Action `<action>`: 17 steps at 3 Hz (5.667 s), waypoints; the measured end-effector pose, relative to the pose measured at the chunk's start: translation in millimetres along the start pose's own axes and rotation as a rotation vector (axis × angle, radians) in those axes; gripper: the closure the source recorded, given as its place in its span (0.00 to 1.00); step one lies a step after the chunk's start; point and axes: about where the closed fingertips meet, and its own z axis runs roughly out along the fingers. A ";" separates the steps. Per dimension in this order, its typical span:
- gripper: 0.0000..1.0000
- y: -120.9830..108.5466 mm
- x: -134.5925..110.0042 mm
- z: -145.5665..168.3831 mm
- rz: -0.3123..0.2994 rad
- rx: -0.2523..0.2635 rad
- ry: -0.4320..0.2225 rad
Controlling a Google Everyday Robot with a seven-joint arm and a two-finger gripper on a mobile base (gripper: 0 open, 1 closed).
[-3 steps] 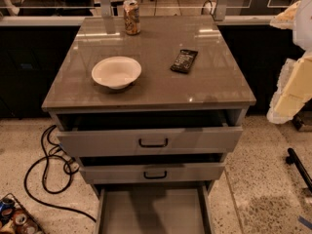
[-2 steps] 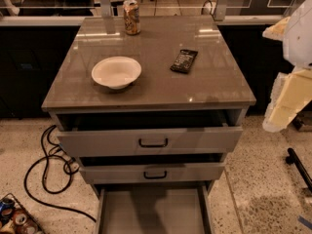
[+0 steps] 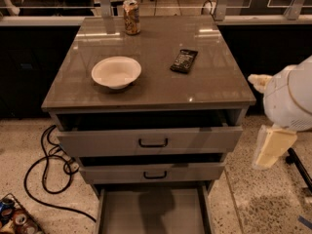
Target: Close bottom drawer
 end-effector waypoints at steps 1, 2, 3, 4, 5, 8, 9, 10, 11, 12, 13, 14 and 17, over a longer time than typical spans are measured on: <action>0.00 46.2 18.9 54.9 0.010 -0.022 -0.003; 0.00 72.9 28.1 79.5 0.019 -0.052 0.003; 0.00 101.6 32.5 91.3 0.028 -0.074 0.029; 0.00 124.3 38.1 94.7 0.090 -0.072 -0.002; 0.00 128.1 38.6 103.8 0.097 -0.072 0.002; 0.00 226.0 51.8 191.2 -0.049 -0.089 0.075; 0.00 257.4 53.8 215.9 -0.083 -0.103 0.057; 0.00 257.4 53.8 215.9 -0.083 -0.103 0.057; 0.00 258.9 50.0 233.0 -0.087 -0.114 0.042; 0.00 267.5 38.9 276.6 -0.095 -0.154 -0.010; 0.00 270.3 29.2 309.6 -0.089 -0.189 -0.031; 0.00 277.9 21.7 340.8 -0.063 -0.228 -0.036; 0.00 390.2 1.5 433.0 0.093 -0.326 -0.034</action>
Offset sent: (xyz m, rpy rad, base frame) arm -0.0537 -0.0116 -0.1436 0.0107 0.0866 -0.0200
